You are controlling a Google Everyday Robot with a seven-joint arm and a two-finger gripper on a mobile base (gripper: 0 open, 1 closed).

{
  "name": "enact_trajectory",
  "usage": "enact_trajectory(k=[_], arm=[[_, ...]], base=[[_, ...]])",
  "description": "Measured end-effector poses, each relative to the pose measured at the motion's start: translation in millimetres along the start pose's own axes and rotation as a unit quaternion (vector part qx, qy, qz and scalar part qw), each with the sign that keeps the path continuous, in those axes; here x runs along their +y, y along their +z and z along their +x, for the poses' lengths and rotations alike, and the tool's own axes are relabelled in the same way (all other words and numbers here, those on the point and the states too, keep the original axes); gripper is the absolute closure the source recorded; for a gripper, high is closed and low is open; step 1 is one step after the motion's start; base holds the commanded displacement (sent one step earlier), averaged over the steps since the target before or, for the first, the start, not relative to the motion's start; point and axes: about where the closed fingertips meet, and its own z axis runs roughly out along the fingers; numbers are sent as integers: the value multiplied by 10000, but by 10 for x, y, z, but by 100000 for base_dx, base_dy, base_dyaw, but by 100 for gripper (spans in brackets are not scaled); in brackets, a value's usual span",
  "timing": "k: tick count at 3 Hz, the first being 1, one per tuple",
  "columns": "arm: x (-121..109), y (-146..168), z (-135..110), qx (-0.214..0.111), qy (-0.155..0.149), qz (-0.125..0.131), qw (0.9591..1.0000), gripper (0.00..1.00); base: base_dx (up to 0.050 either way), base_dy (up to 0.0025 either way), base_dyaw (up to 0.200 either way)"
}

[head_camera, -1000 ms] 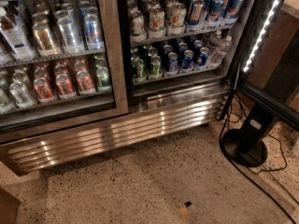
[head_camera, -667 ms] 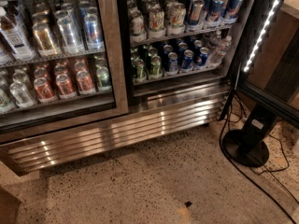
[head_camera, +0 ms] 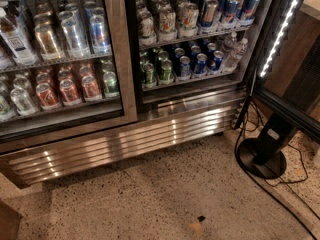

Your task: Open right fridge door

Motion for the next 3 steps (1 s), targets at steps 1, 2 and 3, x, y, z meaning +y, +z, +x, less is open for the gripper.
enact_trajectory(k=[1,2,3], arm=[[10,-10,564,203,312,337,9987,0],[56,71,1100,407,516,543,9964,0],[120,144,1566,707,685,667,9929,0]], base=[[0,0,0],[0,0,0],[0,0,0]])
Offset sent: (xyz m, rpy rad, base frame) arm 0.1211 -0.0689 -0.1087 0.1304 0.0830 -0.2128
